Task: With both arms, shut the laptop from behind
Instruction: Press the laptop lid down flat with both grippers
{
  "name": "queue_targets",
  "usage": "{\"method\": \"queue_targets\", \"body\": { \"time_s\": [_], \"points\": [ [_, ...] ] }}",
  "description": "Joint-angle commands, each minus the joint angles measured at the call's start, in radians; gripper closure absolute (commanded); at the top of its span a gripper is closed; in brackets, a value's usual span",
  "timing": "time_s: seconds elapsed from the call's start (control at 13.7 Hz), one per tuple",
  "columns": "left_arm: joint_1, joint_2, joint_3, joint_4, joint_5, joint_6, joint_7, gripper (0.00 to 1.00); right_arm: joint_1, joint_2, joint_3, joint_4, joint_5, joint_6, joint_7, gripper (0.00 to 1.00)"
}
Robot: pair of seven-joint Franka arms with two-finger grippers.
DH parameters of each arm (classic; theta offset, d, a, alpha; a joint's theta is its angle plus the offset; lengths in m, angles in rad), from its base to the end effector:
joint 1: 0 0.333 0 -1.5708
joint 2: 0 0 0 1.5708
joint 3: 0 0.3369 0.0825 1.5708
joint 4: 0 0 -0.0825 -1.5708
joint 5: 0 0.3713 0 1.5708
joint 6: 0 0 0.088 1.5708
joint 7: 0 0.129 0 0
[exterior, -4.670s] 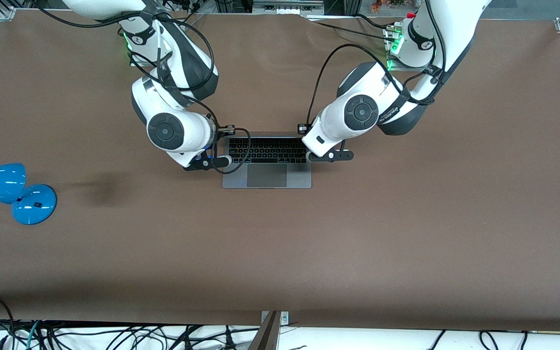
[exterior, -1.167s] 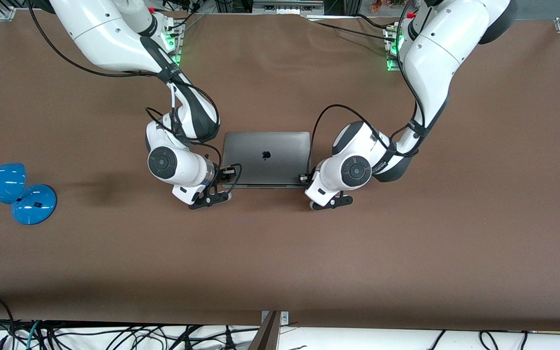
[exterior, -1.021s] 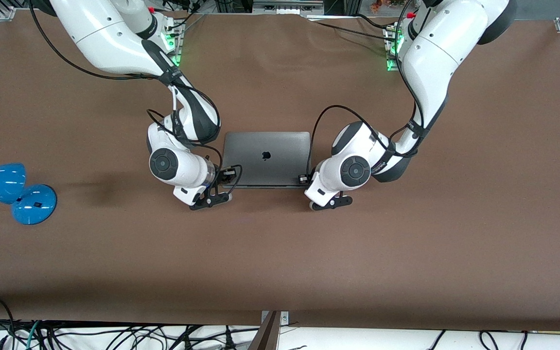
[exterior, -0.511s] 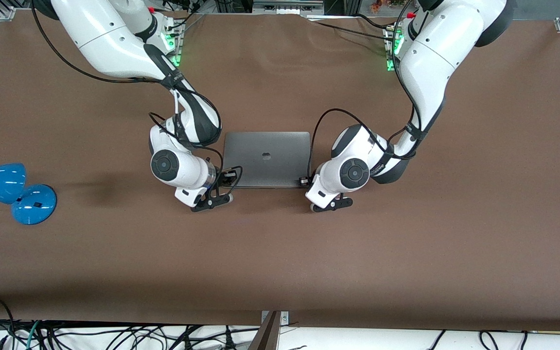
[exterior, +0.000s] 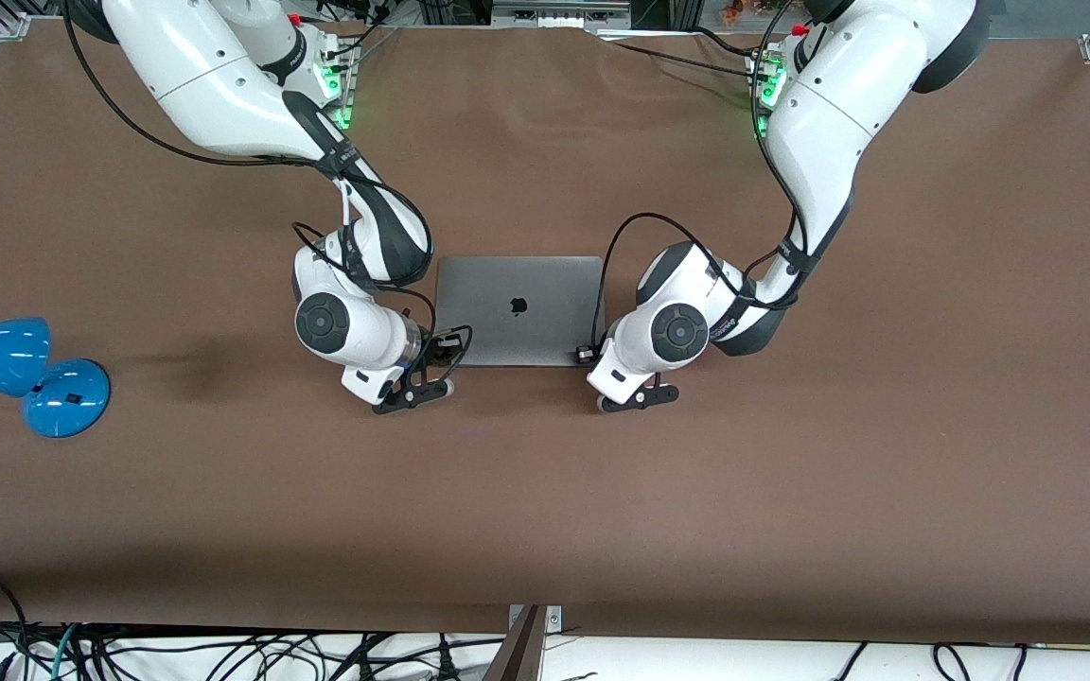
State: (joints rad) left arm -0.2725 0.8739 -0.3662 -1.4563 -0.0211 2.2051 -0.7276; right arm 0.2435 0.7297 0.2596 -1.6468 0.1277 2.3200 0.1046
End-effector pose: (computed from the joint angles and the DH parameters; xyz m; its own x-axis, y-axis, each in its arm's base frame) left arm 0.6003 -0.3897 0.1817 0.9476 0.1849 -0.2607 0.2303 -0.9606 0.1558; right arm 0.6091 0.3166 0.1992 0.9631 0.2555 -0.0843 0.2277 -0.9409 -0.2507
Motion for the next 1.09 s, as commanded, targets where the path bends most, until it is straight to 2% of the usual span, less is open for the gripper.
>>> {"method": "queue_targets", "body": {
  "time_s": [0.0,0.44,0.66,0.73,0.8,1.02],
  "points": [
    [-0.019,0.034,0.007,0.037,0.030,0.018,-0.010,1.00,0.005,0.004,-0.003,0.005,-0.010,0.010,-0.009,1.00],
    [-0.017,0.031,0.007,0.037,0.032,0.018,-0.010,1.00,-0.003,-0.001,-0.003,0.021,0.010,0.001,-0.009,1.00],
    [0.005,0.002,0.007,0.030,0.033,0.004,-0.007,1.00,0.002,0.004,-0.003,0.012,-0.006,0.005,-0.011,1.00],
    [0.038,-0.019,0.000,0.019,0.033,-0.014,-0.007,0.55,0.002,0.007,-0.003,0.010,-0.008,0.006,-0.013,1.00],
    [0.056,-0.044,-0.006,0.017,0.033,-0.072,-0.006,0.01,0.000,0.008,-0.003,0.009,-0.010,0.004,-0.016,1.00],
    [0.068,-0.133,-0.008,0.010,0.026,-0.221,0.032,0.00,0.000,0.013,-0.003,0.008,-0.008,0.002,-0.020,1.00]
  ]
}}
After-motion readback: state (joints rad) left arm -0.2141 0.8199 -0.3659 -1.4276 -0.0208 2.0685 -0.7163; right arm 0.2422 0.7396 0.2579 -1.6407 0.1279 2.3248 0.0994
